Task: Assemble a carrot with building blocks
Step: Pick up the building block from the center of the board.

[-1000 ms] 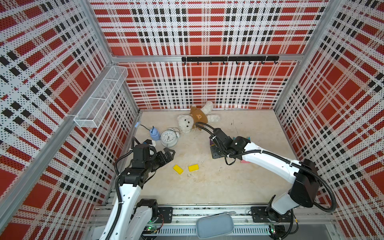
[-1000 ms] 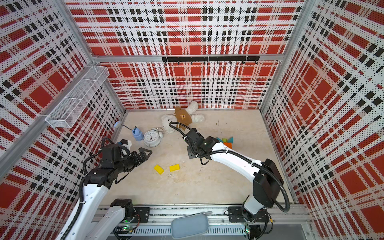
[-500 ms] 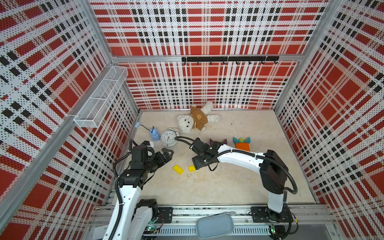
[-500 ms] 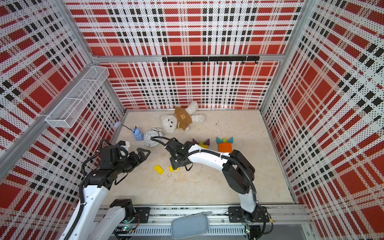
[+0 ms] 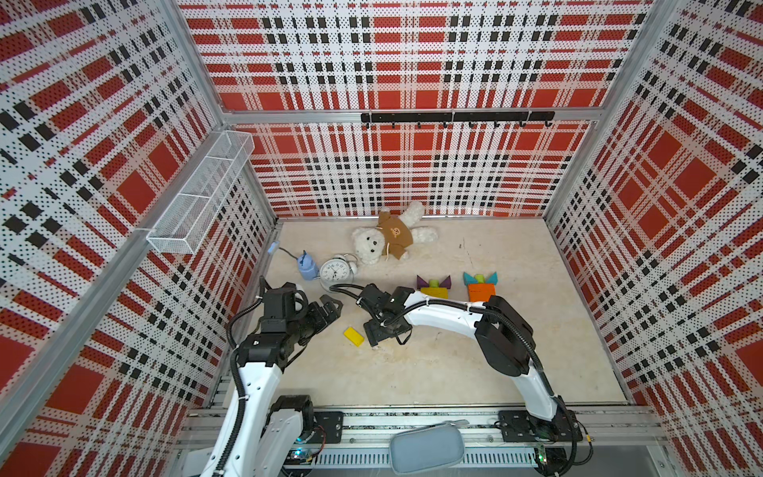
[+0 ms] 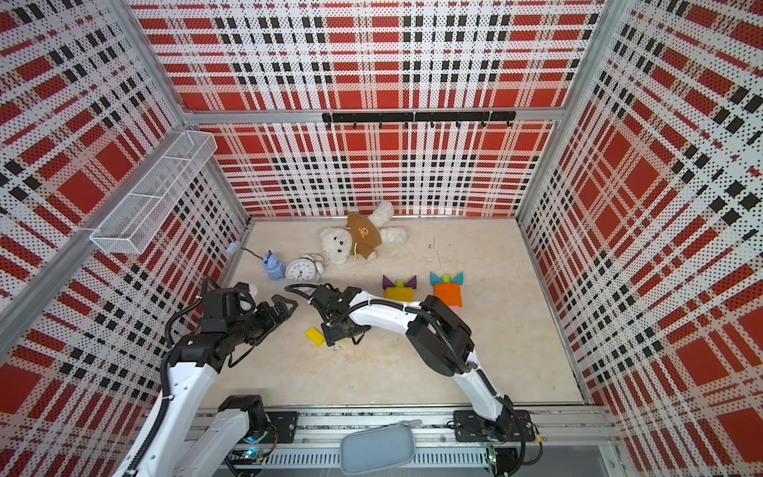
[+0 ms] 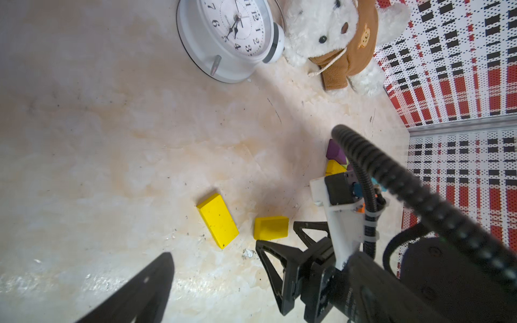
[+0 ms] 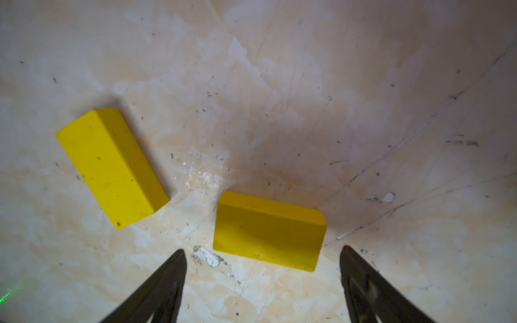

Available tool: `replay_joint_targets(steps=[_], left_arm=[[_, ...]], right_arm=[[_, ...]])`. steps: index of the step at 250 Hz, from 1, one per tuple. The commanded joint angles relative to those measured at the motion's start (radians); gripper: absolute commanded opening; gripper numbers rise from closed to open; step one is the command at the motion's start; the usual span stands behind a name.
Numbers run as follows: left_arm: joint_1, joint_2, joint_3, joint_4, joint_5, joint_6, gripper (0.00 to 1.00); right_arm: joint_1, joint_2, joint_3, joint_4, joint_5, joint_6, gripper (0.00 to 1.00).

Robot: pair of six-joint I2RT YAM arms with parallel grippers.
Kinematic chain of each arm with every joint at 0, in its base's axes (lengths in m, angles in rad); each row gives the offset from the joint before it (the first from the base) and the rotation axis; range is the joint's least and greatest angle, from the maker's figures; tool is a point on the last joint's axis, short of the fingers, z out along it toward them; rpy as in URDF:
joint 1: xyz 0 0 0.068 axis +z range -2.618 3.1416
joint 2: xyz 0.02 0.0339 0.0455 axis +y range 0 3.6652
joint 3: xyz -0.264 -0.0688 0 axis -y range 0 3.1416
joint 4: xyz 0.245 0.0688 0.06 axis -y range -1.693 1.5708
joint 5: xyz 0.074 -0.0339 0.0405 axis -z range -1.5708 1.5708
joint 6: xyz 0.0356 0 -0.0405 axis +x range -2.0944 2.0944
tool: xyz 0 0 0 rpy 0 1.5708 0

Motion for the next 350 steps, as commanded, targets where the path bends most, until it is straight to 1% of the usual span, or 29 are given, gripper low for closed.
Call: replay_joint_targets(steps=[1, 20, 48, 80, 116, 141, 153, 177, 198, 214, 234, 264, 311, 327, 350], left_arm=[[0.009, -0.02, 0.014, 0.003, 0.012, -0.004, 1.0], [0.012, -0.022, 0.011, 0.008, 0.018, -0.004, 1.0], [0.016, -0.018, 0.008, 0.013, 0.029, -0.006, 0.99], [0.014, -0.007, 0.008, 0.014, 0.036, -0.005, 0.99], [0.017, -0.011, 0.007, 0.017, 0.043, -0.004, 0.99], [0.019, -0.014, 0.002, 0.025, 0.049, -0.004, 0.99], [0.02, -0.013, 0.002, 0.028, 0.056, -0.004, 1.0], [0.019, -0.006, -0.006, 0.048, 0.098, 0.003, 0.99], [0.016, 0.007, -0.013, 0.08, 0.177, 0.022, 1.0], [0.007, 0.015, -0.019, 0.097, 0.214, 0.024, 0.99], [-0.018, 0.021, -0.028, 0.117, 0.252, 0.021, 1.0], [-0.104, 0.02, -0.036, 0.137, 0.282, 0.01, 1.0], [-0.228, 0.036, -0.039, 0.154, 0.324, 0.006, 0.99], [-0.244, 0.038, -0.039, 0.154, 0.317, 0.008, 1.0], [-0.241, 0.034, -0.041, 0.154, 0.305, 0.007, 1.0]], right_arm=[[0.009, 0.027, 0.025, -0.036, 0.053, 0.043, 0.86], [0.011, 0.044, 0.024, -0.032, 0.056, 0.046, 0.83], [0.011, 0.064, 0.032, -0.044, 0.076, 0.056, 0.75], [0.011, 0.067, 0.029, -0.032, 0.062, 0.06, 0.7], [0.011, 0.046, 0.01, -0.018, 0.077, 0.053, 0.65], [0.011, 0.004, -0.022, -0.003, 0.086, 0.051, 0.64], [0.008, -0.024, -0.041, 0.006, 0.119, 0.05, 0.63], [-0.011, -0.081, -0.09, 0.042, 0.11, 0.051, 0.62], [-0.036, -0.125, -0.152, 0.093, 0.096, 0.06, 0.61], [-0.055, -0.154, -0.19, 0.093, 0.114, 0.07, 0.61], [-0.086, -0.202, -0.256, 0.101, 0.128, 0.075, 0.61], [-0.134, -0.294, -0.358, 0.11, 0.172, 0.083, 0.61], [-0.203, -0.392, -0.476, 0.12, 0.184, 0.09, 0.61], [-0.223, -0.4, -0.506, 0.139, 0.172, 0.095, 0.61], [-0.242, -0.392, -0.524, 0.167, 0.141, 0.091, 0.61]])
